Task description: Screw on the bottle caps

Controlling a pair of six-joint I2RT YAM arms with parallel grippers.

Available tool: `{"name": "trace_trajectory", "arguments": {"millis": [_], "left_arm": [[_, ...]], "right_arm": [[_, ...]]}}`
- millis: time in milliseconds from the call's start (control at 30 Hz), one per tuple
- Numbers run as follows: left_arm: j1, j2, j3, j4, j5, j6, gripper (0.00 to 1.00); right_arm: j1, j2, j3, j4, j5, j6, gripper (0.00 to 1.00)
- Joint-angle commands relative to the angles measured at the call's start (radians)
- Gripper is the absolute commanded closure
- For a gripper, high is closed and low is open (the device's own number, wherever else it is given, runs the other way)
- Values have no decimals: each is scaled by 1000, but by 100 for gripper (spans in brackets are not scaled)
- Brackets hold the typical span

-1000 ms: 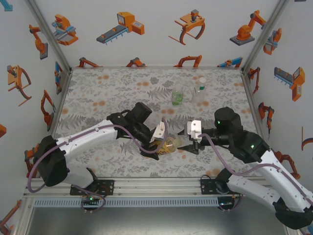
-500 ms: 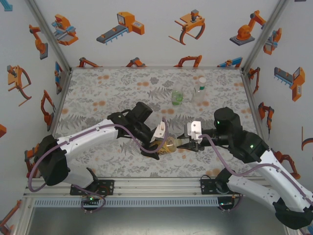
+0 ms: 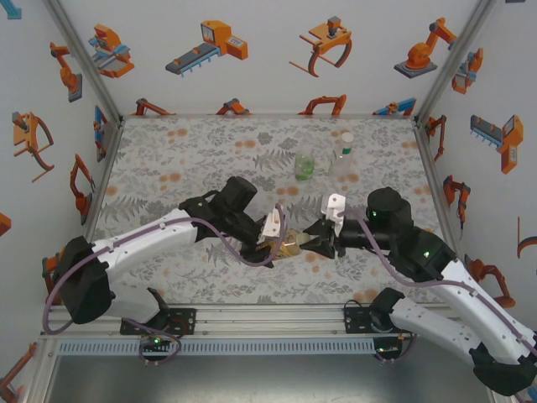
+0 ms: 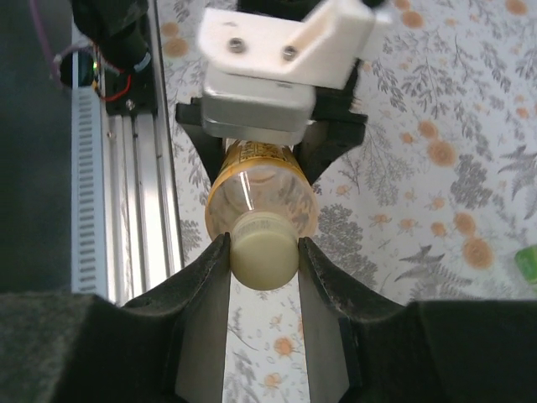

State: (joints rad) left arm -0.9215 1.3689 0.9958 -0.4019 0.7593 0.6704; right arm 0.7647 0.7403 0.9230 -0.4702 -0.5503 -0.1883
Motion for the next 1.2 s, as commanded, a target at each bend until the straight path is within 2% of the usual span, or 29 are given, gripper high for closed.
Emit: {"name": "trace_trajectory", "arguments": {"millis": [0,200,333,533,767,967,1167], "left_arm": [[7,-58,-48,182,-111,-67,100],[19,-81,-119,362,-403,-156,100],[19,-71,-128,438,-547,-208,100],[9,-32,-98,474,-699,-274,100],[-26,-6,-87,502,-884,-300,100],[-28,-8,-92,500,-872,-294,100],[-28,-16,-92,488,-822,-288,100]], "right_arm": [[-2,10,-25,155,213,299,100],[-2,80,-11,170,419,657,100],[-5,147,41,26,616,957,100],[-5,216,84,-59,683,1187,100],[-27,243,61,-6,676,1271,100],[-30,246,63,49,670,1198,99],[-30,190,51,163,640,1026,65]]}}
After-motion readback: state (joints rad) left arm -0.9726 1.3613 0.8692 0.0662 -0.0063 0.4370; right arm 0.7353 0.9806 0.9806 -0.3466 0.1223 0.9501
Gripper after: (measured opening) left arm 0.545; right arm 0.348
